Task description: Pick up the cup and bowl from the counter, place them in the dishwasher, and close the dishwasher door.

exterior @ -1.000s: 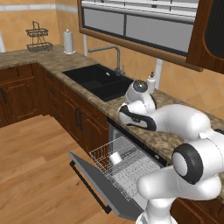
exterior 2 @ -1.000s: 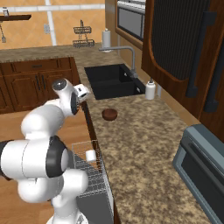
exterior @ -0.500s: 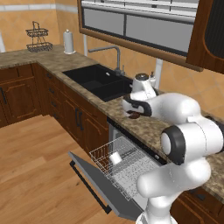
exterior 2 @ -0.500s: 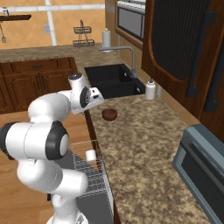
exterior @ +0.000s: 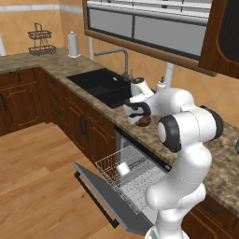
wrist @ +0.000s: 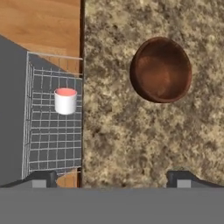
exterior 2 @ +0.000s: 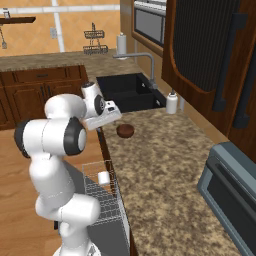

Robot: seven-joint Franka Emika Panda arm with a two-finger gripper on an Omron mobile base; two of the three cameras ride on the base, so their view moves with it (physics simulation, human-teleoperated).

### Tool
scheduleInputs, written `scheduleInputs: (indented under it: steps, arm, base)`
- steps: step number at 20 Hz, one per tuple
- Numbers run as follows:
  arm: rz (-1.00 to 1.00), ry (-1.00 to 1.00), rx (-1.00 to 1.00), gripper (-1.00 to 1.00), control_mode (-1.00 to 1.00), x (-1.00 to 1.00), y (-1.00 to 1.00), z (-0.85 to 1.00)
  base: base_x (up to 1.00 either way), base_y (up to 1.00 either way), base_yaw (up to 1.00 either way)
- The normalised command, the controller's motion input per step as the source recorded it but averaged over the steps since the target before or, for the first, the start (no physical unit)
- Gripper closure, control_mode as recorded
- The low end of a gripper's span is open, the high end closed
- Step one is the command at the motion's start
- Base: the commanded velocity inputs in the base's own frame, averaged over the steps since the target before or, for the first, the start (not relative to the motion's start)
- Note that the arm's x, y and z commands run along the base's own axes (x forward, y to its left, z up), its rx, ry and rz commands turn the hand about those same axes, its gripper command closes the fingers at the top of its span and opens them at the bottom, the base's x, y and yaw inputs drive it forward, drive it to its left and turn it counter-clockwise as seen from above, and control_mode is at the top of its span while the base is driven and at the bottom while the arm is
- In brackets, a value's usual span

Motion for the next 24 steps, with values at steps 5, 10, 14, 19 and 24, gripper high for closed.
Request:
scheduleInputs:
  steps: [5, 10, 14, 19, 24]
  arm:
    - [0.0, 0.0, -0.06, -1.0, -1.0, 0.39, -0.13, -0.41]
    - [0.0, 0.0, 0.0, -1.0, -1.0, 0.38, -0.16, -0.42]
    - [0.0, 0.04, 0.0, -1.0, -1.0, 0.51, -0.05, -0.37]
    - [0.0, 0.08, 0.0, -1.0, -1.0, 0.47, 0.0, -0.34]
    - [0.01, 0.04, 0.0, -1.0, -1.0, 0.53, 0.0, -0.15]
  base:
    - [0.0, 0.0, 0.0]
    - [0.0, 0.0, 0.0]
    - [0.0, 0.0, 0.0]
    - [0.0, 0.0, 0.0]
    - [0.0, 0.0, 0.0]
